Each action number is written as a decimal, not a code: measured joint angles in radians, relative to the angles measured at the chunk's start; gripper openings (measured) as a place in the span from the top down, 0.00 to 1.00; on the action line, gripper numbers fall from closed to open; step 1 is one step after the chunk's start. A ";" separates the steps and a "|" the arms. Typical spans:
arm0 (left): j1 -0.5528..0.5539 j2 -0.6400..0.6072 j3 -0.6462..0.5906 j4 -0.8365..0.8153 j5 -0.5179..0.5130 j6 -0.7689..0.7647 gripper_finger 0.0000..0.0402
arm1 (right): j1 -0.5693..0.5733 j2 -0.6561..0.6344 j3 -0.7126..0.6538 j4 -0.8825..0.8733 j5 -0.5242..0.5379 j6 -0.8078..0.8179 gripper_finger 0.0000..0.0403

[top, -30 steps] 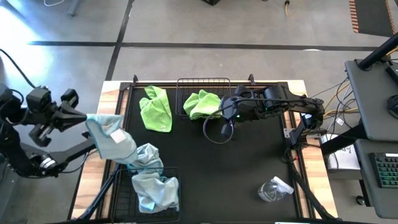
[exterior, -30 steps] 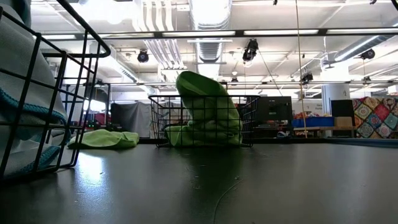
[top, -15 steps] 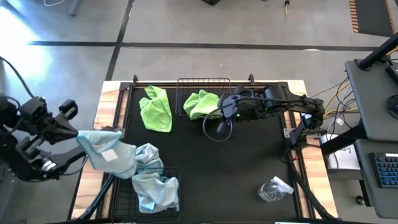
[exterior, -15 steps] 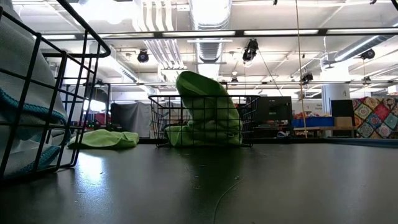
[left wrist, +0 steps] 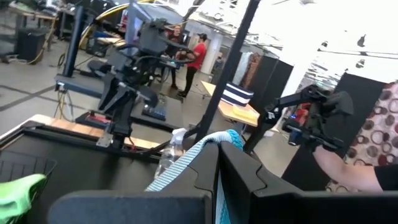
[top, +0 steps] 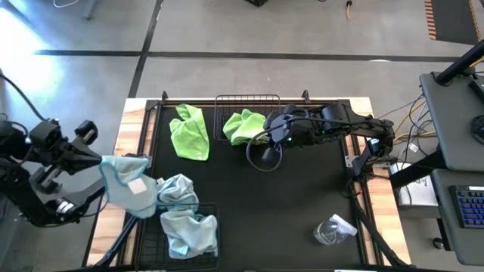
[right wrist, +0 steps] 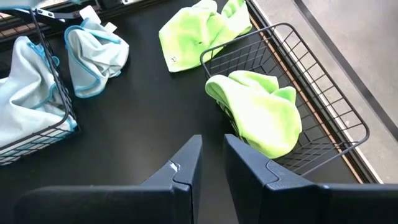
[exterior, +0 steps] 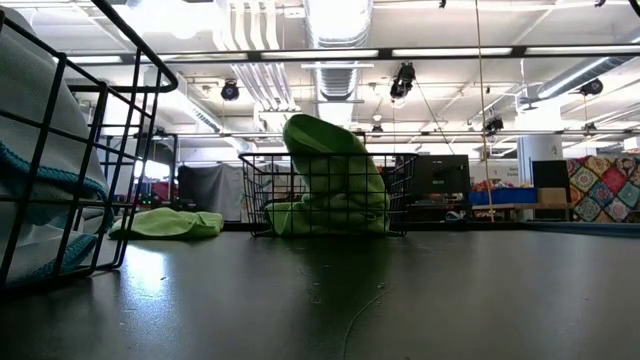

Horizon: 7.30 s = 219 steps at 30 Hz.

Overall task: Sort microfiber towel by color & place in baskets
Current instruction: Put the blue microfiber towel into the bottom black wire basket, then put the green microfiber towel into the top black wire basket

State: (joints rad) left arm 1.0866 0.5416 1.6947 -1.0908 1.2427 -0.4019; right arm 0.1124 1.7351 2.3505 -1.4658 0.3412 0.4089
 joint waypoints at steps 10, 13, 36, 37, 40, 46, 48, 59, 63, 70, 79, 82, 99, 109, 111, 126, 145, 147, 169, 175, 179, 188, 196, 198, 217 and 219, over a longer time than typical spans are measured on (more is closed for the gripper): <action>0.038 0.000 -0.130 0.185 0.008 -0.023 1.00 | 0.000 0.000 0.000 0.000 0.000 -0.064 0.85; 0.037 0.020 -0.168 0.295 0.007 -0.071 1.00 | 0.000 0.000 0.000 -0.002 -0.001 -0.091 0.85; 0.009 0.160 -0.379 0.706 0.172 -0.048 1.00 | 0.000 0.000 0.000 -0.100 -0.003 -0.212 0.85; 0.005 0.163 -0.385 0.728 0.197 -0.049 1.00 | 0.000 0.000 0.000 -0.100 -0.003 -0.212 0.85; -0.011 0.181 -0.402 0.759 0.240 -0.050 1.00 | 0.000 0.000 0.000 -0.100 -0.003 -0.212 0.85; -0.067 0.246 -0.408 0.758 0.296 -0.048 1.00 | 0.000 0.000 0.000 -0.100 -0.003 -0.200 0.85; -0.096 0.273 -0.406 0.758 0.319 -0.043 1.00 | 0.000 0.000 0.000 -0.100 -0.003 -0.200 0.85; -0.350 0.354 -0.401 0.758 0.328 0.092 1.00 | 0.000 0.000 0.000 -0.100 -0.003 -0.113 0.85; -0.494 0.354 -0.401 0.757 0.328 0.119 1.00 | 0.000 0.000 0.000 -0.100 -0.003 -0.113 0.85; -0.800 0.334 -0.401 0.752 0.218 0.142 1.00 | 0.000 0.000 0.000 -0.100 -0.003 -0.113 0.85; -1.138 0.335 -0.401 0.606 -0.300 0.244 1.00 | 0.000 0.000 0.000 -0.100 -0.003 -0.113 0.85; -1.228 0.353 -0.401 0.577 -0.467 0.245 1.00 | 0.000 0.000 0.000 -0.100 -0.003 -0.113 0.85; -1.509 0.468 -0.401 0.561 -0.614 0.137 1.00 | 0.001 0.000 -0.003 -0.100 -0.004 -0.067 0.85; -1.606 0.474 -0.401 0.351 -0.888 0.035 1.00 | 0.001 0.000 -0.003 -0.100 -0.009 -0.003 0.85; -1.620 0.466 -0.401 0.296 -0.948 -0.016 1.00 | 0.004 0.000 -0.004 -0.100 -0.009 0.001 0.85; -1.655 0.458 -0.401 -0.105 -1.356 -0.164 1.00 | 0.020 0.000 -0.023 -0.101 -0.009 0.037 0.85; -1.638 0.510 -0.401 -0.326 -1.876 -0.136 1.00 | 0.020 0.000 -0.221 -0.102 -0.009 -0.052 0.85; -1.607 0.516 -0.401 -0.337 -1.928 -0.179 1.00 | 0.020 0.000 -0.238 -0.101 -0.008 -0.078 0.85; -0.974 0.541 -0.408 -0.351 -1.849 -0.032 0.71 | 0.014 -0.021 -0.250 -0.105 0.000 -0.362 0.85; -0.801 0.565 -0.518 -0.245 -1.678 0.096 0.68 | 0.001 -0.051 -0.250 -0.105 0.000 -0.397 0.85; -0.736 0.570 -0.621 -0.121 -1.548 0.128 0.68 | -0.006 -0.072 -0.251 -0.106 0.000 -0.410 0.85; -0.660 0.563 -0.768 0.049 -1.432 0.221 0.68 | -0.041 -0.099 -0.251 -0.106 0.000 -0.410 0.85; -0.572 0.565 -0.894 0.158 -1.327 0.322 0.68 | -0.090 -0.099 -0.251 -0.105 -0.001 -0.347 0.85; -0.564 0.565 -0.917 0.216 -1.328 0.358 0.68 | -0.100 -0.099 -0.251 -0.105 -0.001 -0.318 0.85; -0.540 0.772 -0.922 0.319 -1.644 0.126 0.68 | -0.120 -0.098 -0.251 -0.092 0.000 -0.119 0.85; -0.537 0.822 -0.922 0.318 -1.613 0.129 0.68 | -0.120 -0.098 -0.251 -0.092 -0.001 -0.112 0.85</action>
State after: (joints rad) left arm 0.5499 1.3638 0.7723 -0.7731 -0.3704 -0.2729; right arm -0.0074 1.6374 2.0998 -1.5581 0.3405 0.2966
